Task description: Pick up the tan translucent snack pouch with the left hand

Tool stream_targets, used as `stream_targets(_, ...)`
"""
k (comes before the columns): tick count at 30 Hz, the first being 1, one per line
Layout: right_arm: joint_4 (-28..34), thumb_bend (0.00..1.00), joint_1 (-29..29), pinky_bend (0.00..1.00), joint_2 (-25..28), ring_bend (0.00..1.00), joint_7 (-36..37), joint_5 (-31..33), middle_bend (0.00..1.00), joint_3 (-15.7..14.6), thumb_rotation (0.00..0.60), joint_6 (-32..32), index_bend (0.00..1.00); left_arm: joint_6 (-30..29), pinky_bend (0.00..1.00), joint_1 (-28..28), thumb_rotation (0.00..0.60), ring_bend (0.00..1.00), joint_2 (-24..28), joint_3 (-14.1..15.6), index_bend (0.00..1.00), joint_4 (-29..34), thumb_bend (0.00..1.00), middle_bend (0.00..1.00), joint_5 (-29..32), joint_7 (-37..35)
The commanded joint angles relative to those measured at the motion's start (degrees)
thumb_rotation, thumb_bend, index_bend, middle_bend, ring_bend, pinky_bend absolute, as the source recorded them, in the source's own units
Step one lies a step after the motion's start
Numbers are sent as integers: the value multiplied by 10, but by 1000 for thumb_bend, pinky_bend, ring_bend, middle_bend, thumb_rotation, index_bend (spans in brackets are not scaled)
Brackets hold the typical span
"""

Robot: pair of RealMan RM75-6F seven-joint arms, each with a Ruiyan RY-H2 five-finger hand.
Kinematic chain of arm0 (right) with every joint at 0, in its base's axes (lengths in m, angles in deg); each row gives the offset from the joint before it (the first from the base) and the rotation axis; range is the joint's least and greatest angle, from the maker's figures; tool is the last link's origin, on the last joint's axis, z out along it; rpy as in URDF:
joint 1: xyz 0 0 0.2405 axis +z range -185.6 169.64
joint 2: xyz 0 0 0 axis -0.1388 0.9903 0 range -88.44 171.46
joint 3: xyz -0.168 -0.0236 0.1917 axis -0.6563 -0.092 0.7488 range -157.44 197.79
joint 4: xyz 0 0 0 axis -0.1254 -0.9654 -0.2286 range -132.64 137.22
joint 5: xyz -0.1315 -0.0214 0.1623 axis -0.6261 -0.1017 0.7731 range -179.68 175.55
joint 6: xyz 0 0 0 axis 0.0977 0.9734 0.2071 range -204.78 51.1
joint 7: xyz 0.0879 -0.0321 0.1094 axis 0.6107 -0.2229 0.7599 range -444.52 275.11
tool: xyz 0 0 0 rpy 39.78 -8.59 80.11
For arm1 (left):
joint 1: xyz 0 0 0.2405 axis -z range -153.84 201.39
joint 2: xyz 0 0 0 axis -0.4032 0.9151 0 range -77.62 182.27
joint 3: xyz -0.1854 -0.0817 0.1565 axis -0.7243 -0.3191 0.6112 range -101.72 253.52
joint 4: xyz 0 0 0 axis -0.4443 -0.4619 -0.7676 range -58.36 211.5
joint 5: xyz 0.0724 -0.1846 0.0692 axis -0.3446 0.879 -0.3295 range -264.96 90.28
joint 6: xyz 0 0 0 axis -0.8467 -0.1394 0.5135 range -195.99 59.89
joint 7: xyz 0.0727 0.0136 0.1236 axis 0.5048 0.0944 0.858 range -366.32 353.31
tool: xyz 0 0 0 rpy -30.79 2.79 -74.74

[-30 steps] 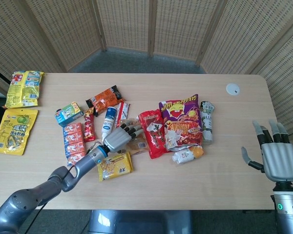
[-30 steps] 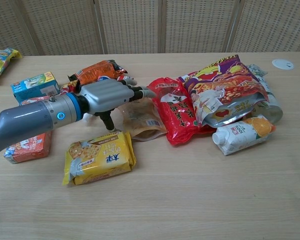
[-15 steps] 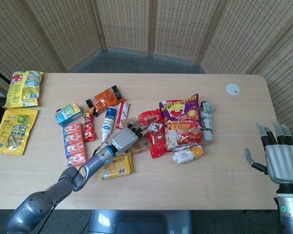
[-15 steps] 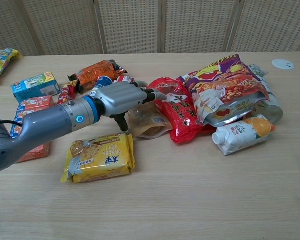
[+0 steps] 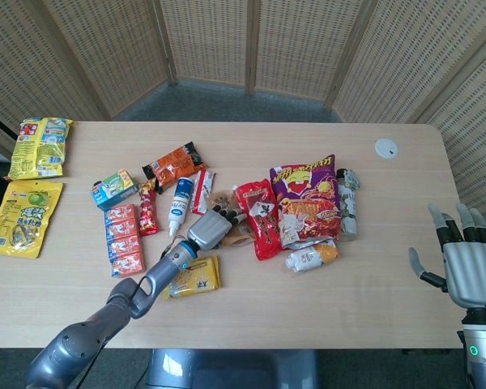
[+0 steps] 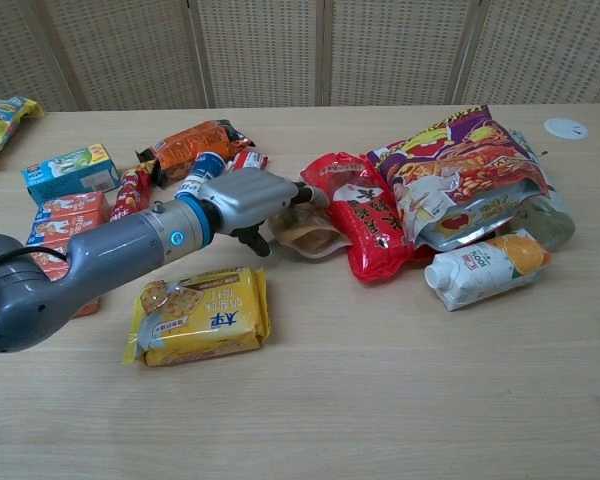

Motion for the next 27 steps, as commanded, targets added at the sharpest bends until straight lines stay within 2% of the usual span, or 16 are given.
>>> stream_targets(1,1,436,0,0,1,0,-1,0,242,1,67,1,0,6,241,4,600,346,-5,-7,149,-9,657,202,8,-2)
stream_targets(6,4,437,-1,0,2,0,1,-2,242,2,72,1,0,5,443,8,600,471,-14,-23,240,-23,793,278,26,2)
stream_targets(10,6,438,0,0,2,0,3,-4,242,2,70,-1,0,3,646,13,600,653,-21,-36,474,-35,877,447,39,8)
stream_targets(12,6,436,0,0,2,0,3,-5,242,3,67,-2,0,3,717,17,600,726,-23,-41,593,-40,879,556,44,12)
stream_targets(14,6,437,0,0,1,0,3,-6,242,3,69,-1,0,-5,777,19,600,790,-25,-47,661,-44,875,629,49,16)
stream_targets(20,4,437,0,0,-1,0,5,-6,242,4,71,-2,0,-40,865,27,600,894,-25,-75,791,-47,870,741,71,3)
stream_targets(27,-3,437,2,0,-5,0,12,-8,242,5,69,-5,0,-105,881,32,600,917,9,-101,815,-9,857,760,83,-25)
